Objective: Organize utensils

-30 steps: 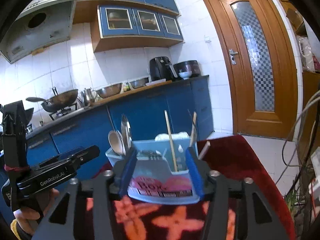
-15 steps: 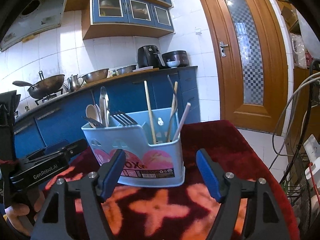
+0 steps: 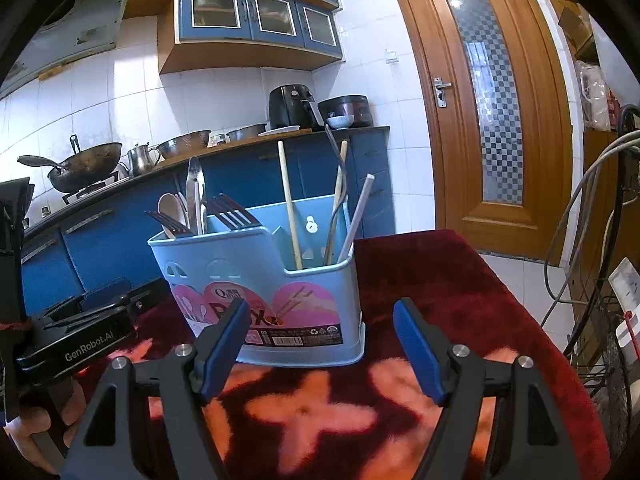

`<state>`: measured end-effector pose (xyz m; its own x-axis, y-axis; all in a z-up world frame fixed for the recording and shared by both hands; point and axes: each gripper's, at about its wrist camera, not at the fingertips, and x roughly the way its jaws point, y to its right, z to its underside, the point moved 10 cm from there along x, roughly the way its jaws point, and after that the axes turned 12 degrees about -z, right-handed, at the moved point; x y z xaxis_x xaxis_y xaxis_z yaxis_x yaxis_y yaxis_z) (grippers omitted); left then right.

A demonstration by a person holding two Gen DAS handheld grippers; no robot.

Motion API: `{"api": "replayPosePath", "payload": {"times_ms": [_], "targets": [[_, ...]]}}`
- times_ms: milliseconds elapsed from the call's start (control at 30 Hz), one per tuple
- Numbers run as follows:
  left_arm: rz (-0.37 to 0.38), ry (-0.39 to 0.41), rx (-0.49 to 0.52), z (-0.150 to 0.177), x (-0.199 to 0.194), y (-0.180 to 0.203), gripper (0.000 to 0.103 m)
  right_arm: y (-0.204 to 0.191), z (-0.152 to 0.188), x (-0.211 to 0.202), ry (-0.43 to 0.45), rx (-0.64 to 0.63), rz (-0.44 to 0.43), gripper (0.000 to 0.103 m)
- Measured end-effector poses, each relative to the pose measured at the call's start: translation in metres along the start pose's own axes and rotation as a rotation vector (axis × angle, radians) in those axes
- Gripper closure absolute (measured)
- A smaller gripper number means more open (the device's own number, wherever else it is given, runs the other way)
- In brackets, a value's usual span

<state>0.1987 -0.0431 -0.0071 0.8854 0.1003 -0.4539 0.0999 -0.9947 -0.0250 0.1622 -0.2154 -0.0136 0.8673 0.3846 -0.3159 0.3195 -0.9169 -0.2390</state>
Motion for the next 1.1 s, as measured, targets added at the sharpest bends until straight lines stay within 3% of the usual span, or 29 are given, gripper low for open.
{"api": "replayPosePath", "payload": {"times_ms": [1100], "targets": [[-0.005,0.009,0.002,0.0015,-0.0015,-0.0006,0.037,0.0004,0.0059,0.0031,-0.012,0.003,-0.004,0.026]]}}
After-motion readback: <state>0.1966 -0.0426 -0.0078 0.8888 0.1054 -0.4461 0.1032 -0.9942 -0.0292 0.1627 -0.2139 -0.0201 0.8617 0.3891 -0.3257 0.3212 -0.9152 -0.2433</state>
